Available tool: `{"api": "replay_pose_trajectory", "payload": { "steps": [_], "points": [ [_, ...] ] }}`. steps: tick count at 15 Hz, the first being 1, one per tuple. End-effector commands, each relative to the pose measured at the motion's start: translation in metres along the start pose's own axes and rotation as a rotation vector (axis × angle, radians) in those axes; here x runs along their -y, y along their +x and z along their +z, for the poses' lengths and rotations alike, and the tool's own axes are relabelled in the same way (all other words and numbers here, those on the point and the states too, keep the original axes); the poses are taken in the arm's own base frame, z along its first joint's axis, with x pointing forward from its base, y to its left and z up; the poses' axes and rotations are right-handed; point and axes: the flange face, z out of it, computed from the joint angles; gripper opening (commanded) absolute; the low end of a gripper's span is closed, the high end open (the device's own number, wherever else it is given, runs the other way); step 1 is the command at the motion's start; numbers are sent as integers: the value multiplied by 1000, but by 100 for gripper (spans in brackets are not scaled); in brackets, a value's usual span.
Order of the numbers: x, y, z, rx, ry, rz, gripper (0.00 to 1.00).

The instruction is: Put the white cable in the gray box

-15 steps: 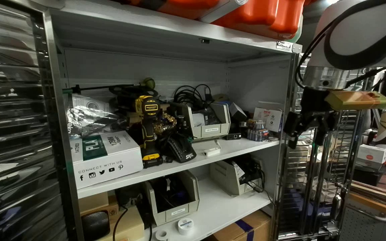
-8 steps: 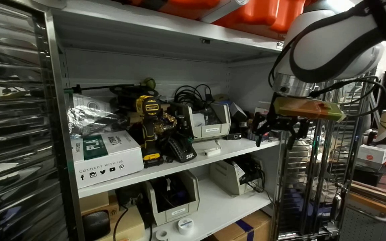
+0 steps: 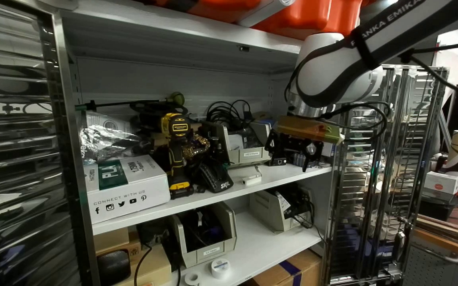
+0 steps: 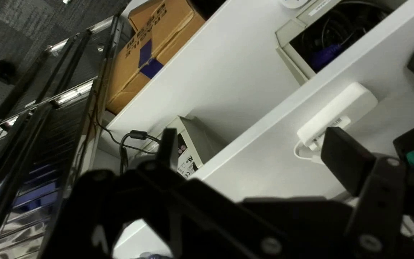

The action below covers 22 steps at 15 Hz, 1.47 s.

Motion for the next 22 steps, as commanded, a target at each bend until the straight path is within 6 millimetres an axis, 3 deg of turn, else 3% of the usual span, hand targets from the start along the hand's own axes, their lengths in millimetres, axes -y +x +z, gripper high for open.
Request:
{"api": "replay_pose_trajectory", "payload": {
  "steps": [1,5,10,15,22],
  "points": [
    [45,21,5,-26,0,23,100],
    [79,30,18,-34,-25,33,100],
    [105,40,43,-21,-30,38,100],
    [118,50,67,-9,-26,39,100],
    [126,48,87,29,-41,22,100]
  ]
}}
